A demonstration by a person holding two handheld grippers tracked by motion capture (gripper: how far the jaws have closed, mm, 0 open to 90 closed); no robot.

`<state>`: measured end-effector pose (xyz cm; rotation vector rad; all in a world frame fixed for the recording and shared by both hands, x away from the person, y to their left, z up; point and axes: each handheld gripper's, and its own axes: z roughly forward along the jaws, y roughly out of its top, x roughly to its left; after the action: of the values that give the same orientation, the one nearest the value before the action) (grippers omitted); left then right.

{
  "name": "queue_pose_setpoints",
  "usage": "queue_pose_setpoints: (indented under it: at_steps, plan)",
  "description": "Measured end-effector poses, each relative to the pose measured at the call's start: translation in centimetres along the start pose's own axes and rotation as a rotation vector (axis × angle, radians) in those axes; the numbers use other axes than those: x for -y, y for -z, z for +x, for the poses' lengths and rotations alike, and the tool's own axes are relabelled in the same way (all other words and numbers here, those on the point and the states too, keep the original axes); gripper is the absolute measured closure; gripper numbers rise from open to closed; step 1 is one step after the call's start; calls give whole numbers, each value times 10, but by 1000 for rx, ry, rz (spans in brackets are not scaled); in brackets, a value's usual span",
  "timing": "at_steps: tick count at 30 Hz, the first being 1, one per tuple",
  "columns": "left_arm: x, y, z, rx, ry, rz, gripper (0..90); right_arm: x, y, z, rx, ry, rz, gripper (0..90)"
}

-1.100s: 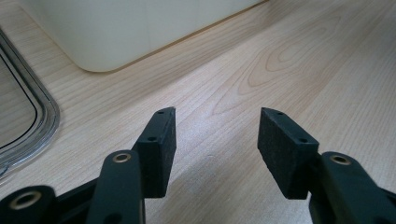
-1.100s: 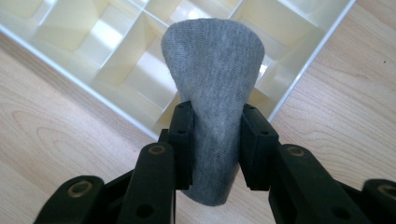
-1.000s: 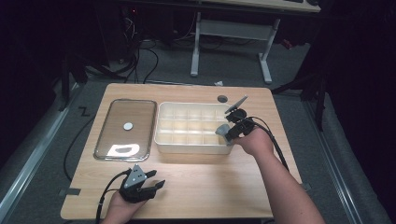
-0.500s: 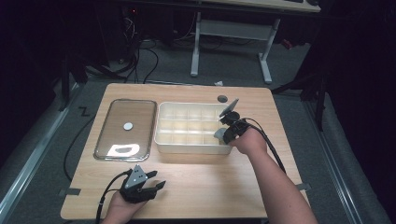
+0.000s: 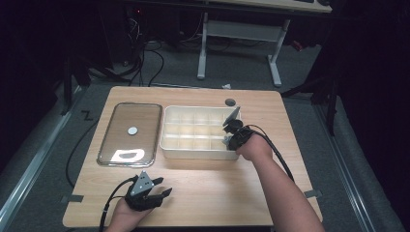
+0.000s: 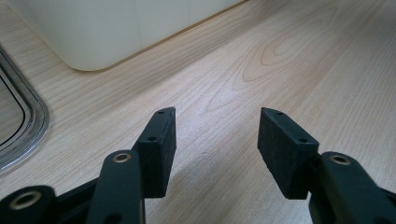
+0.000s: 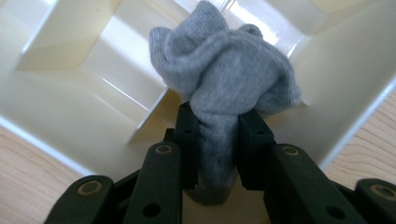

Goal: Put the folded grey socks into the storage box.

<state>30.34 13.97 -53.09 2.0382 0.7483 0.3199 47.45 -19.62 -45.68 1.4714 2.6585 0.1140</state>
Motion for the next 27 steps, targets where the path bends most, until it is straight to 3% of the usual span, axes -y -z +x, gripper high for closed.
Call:
queue_pose_setpoints:
  at_steps: [9,27]
  plan:
    - [0,-1,0,4,-4,6,476,0,-7,2,8,-1,11,731]
    - [-1,-2,-1,15,-6,23,476,-2,-3,1,-18,-32,19,659]
